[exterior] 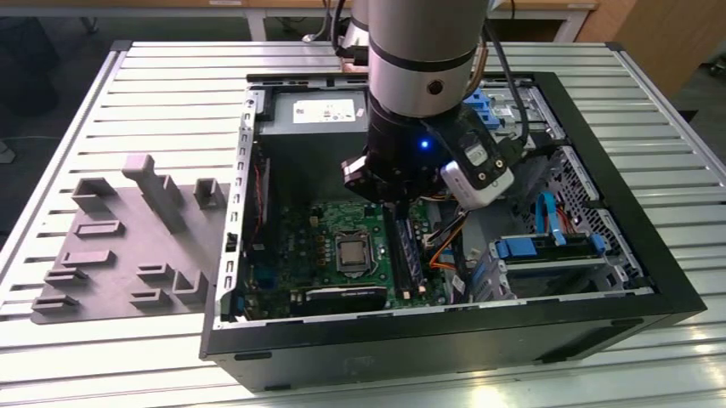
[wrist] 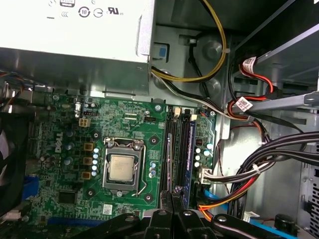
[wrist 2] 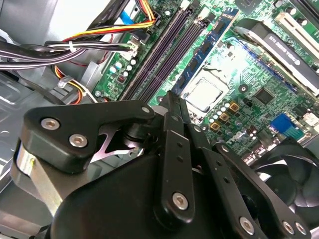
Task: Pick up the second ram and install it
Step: 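Insert the second ram into the second slot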
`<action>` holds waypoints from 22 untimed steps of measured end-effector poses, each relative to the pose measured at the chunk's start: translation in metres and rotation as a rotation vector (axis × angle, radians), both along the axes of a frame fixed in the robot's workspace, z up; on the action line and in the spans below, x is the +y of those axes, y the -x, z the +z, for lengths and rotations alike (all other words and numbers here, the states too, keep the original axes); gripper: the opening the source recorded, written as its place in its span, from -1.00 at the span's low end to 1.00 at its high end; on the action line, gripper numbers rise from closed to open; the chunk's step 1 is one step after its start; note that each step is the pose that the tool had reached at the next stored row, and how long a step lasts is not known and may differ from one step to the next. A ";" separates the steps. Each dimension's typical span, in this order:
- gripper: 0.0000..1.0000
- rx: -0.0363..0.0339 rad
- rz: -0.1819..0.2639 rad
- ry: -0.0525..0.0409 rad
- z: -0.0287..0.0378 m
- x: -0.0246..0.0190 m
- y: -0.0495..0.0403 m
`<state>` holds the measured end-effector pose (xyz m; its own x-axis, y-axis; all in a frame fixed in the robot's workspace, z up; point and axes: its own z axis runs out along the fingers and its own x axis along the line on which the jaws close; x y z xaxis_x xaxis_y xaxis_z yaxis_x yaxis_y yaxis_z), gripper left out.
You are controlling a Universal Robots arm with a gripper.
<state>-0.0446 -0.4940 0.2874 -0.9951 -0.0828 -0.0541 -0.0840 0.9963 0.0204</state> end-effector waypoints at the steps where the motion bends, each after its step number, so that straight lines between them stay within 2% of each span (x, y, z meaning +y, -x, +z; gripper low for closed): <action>1: -0.77 0.0000 0.000 0.0000 -0.0009 0.0000 0.0000; 22: -0.77 0.0000 0.000 0.0002 -0.0084 0.0000 0.0000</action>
